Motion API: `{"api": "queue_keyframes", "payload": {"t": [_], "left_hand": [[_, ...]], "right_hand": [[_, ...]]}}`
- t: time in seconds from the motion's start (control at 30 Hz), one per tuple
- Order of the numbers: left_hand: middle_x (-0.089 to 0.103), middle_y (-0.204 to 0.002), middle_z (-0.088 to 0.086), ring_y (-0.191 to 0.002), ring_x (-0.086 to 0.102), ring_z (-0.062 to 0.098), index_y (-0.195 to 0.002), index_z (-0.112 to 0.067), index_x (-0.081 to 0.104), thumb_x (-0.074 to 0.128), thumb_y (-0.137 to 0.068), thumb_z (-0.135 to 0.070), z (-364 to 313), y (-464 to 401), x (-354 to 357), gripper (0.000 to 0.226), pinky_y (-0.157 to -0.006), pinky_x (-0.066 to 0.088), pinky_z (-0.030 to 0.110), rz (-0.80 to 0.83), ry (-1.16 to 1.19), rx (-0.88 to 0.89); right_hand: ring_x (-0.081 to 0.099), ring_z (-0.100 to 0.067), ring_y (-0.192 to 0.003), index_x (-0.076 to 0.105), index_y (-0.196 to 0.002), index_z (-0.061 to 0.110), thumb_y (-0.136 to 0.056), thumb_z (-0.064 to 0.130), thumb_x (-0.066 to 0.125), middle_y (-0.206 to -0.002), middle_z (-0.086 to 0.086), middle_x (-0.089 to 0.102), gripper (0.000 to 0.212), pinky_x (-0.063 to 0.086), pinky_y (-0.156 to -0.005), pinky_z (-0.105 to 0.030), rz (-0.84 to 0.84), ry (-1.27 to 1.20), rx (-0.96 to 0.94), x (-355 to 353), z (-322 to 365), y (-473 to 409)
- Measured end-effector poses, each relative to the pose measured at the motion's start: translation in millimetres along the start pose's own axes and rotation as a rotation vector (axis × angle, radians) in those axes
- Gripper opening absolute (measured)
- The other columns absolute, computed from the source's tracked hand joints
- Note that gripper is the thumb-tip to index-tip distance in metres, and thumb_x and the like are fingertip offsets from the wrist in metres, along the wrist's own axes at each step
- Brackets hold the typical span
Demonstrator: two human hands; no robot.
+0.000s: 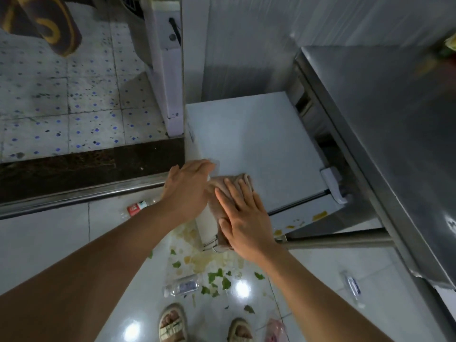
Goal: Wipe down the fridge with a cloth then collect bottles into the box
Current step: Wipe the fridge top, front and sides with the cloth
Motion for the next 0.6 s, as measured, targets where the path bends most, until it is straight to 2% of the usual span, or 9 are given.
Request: {"api": "queue_keyframes", "payload": {"t": [0.1,0.2,0.3,0.37,0.47,0.6], "left_hand": [[0.04,-0.146,0.004,-0.134,0.036,0.021,-0.141,-0.017,0.036,0.049,-0.084,-0.003,-17,-5,7,0.061,-0.109,0.024,0.036,-0.001,0.008,0.046],[0.034,-0.15,-0.001,-0.136,0.032,0.018,-0.145,-0.022,0.029,0.047,-0.086,-0.003,-28,-6,20,0.064,-0.111,0.021,0.035,0.057,-0.024,0.051],[0.023,-0.155,-0.008,-0.141,0.023,0.013,-0.145,-0.029,0.028,0.047,-0.087,-0.007,-34,-5,31,0.065,-0.114,0.018,0.038,0.08,-0.086,0.018],[0.021,-0.156,-0.009,-0.141,0.022,0.013,-0.144,-0.031,0.032,0.049,-0.087,-0.008,-37,-5,32,0.064,-0.113,0.017,0.041,0.072,-0.124,-0.002],[0.026,-0.154,-0.005,-0.14,0.025,0.015,-0.14,-0.026,0.04,0.051,-0.085,-0.008,-46,-7,33,0.059,-0.113,0.013,0.043,0.048,-0.147,-0.035],[0.029,-0.153,-0.004,-0.14,0.024,0.017,-0.139,-0.026,0.043,0.05,-0.085,-0.007,-70,-16,46,0.058,-0.113,0.011,0.044,0.021,-0.135,-0.017]], "right_hand": [[0.003,-0.032,-0.147,0.016,-0.152,0.021,-0.094,0.053,0.013,-0.16,-0.004,0.012,0.066,0.016,-0.118,-0.049,0.037,0.03,0.109,-2,-50,-5],[-0.007,-0.032,-0.147,-0.006,-0.152,0.022,-0.089,0.06,-0.006,-0.16,-0.006,-0.004,0.073,0.01,-0.119,-0.051,0.068,0.087,0.276,-7,-127,0],[-0.006,-0.03,-0.147,-0.01,-0.152,0.018,-0.084,0.062,-0.012,-0.16,-0.008,-0.006,0.08,0.004,-0.119,-0.051,0.108,0.111,0.37,-14,-175,-2],[-0.008,-0.031,-0.147,-0.009,-0.151,0.015,-0.086,0.056,-0.008,-0.16,-0.011,-0.007,0.077,0.003,-0.12,-0.049,0.093,0.088,0.418,-12,-166,-3],[-0.002,-0.034,-0.146,0.003,-0.151,0.012,-0.095,0.048,0.009,-0.159,-0.013,0.003,0.067,0.007,-0.119,-0.051,-0.003,0.011,0.327,-5,-120,13],[0.025,-0.031,-0.143,0.044,-0.141,0.011,-0.096,0.033,0.034,-0.151,-0.01,0.035,0.051,0.027,-0.114,-0.052,-0.194,-0.12,0.15,2,-106,44]]}}
Point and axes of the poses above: each hand's wrist, its own y-axis away from the middle knuckle, its own x-axis out of the palm, z = x × y, the point moved 2 cm from there along -y, towards the middle knuckle
